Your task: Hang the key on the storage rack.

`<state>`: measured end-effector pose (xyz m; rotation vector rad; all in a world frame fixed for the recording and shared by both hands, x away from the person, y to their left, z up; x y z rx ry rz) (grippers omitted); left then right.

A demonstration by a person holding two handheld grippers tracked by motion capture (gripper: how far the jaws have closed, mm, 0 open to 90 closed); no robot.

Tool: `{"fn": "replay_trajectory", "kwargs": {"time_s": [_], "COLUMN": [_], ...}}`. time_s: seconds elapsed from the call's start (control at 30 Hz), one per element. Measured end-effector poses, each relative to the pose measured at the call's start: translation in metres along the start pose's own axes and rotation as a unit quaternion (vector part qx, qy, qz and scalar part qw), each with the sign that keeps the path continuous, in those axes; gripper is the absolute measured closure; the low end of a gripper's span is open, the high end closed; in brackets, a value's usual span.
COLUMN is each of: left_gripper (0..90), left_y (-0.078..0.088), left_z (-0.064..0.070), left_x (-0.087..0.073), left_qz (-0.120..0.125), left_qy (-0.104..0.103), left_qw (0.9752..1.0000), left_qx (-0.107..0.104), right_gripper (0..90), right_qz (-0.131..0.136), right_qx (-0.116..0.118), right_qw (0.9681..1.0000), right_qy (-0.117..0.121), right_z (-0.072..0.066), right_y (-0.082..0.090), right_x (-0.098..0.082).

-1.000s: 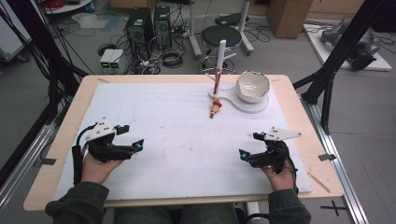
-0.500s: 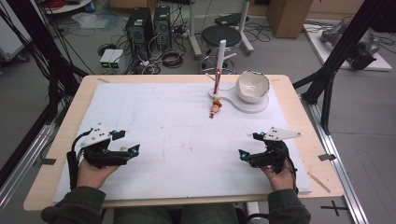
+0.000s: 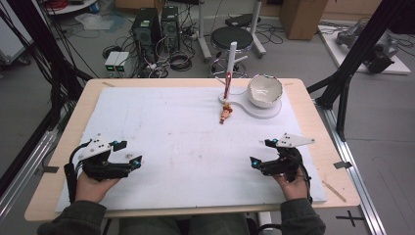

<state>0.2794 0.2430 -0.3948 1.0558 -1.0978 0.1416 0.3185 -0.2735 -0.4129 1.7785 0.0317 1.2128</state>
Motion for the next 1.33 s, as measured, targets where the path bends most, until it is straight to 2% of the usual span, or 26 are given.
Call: {"fn": "replay_trajectory", "kwargs": {"time_s": [1.23,1.33], "left_gripper": [20.7,20.7], "left_y": [0.016,0.017], "left_z": [-0.001,0.0], "left_x": [-0.034,-0.034], "left_qz": [0.003,0.003], "left_qy": [0.02,0.016], "left_qw": [0.9997,0.9998], "left_qx": [0.011,0.012], "right_gripper": [8.4,8.4], "right_qz": [-0.006,-0.008], "right_qx": [0.003,0.003], "right_qw": [1.0,0.9999], "right_qy": [0.003,0.007], "right_z": [-0.003,-0.003], "right_y": [-0.002,-0.003], "right_x": [0.0,0.0]}}
Point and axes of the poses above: each handheld gripper's, and its own axes: y roughly backward along the jaws, x roughly out of its top, z roughly to its right, the point moved 1 cm from there along -y, roughly forward along the jaws, and after that the axes turned 15 degrees about -z, right-handed, at the moved point
